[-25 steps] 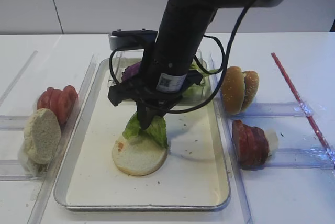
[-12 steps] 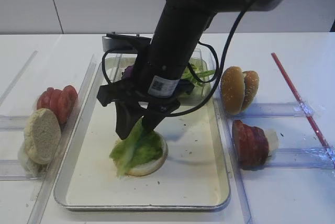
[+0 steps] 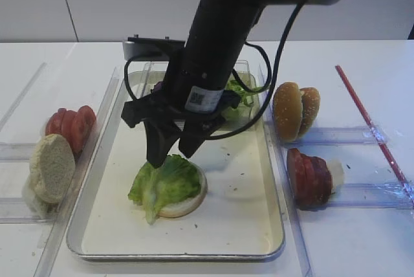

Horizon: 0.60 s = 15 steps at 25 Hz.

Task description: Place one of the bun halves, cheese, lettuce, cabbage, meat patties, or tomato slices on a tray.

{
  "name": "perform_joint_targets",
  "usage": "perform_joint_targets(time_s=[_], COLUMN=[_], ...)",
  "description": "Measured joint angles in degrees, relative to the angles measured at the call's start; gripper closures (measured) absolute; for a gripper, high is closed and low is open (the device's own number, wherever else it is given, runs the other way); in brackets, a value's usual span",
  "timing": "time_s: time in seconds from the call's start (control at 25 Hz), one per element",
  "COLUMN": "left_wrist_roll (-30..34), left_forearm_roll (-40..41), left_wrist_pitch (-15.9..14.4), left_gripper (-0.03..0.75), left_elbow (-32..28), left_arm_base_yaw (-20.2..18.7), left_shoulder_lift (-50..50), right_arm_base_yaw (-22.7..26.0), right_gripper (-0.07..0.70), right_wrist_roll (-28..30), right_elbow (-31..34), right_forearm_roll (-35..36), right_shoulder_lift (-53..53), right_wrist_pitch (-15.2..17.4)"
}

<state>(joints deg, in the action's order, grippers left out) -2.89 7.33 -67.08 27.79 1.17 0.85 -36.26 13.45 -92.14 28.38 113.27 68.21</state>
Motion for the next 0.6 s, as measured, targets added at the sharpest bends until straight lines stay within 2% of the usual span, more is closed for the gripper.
perform_joint_targets(time_s=[0.08, 0.28, 0.6], left_wrist_roll=[0.0, 0.0, 0.0], left_forearm_roll=[0.0, 0.0, 0.0], left_wrist_pitch=[0.0, 0.0, 0.0], left_gripper=[0.246, 0.246, 0.246], left_elbow=[0.0, 0.0, 0.0], left_arm_base_yaw=[0.0, 0.0, 0.0], left_shoulder_lift=[0.0, 0.0, 0.0], right_arm_base_yaw=[0.0, 0.8, 9.3], right_gripper=[0.195, 0.195, 0.195], right_wrist_roll=[-0.9, -3.5, -4.9], right_elbow=[-2.5, -8.7, -11.4], right_forearm_roll=[-2.5, -6.8, -7.8], right_shoulder_lift=[0.0, 0.0, -3.9], right_wrist_pitch=[1.2, 1.8, 2.4])
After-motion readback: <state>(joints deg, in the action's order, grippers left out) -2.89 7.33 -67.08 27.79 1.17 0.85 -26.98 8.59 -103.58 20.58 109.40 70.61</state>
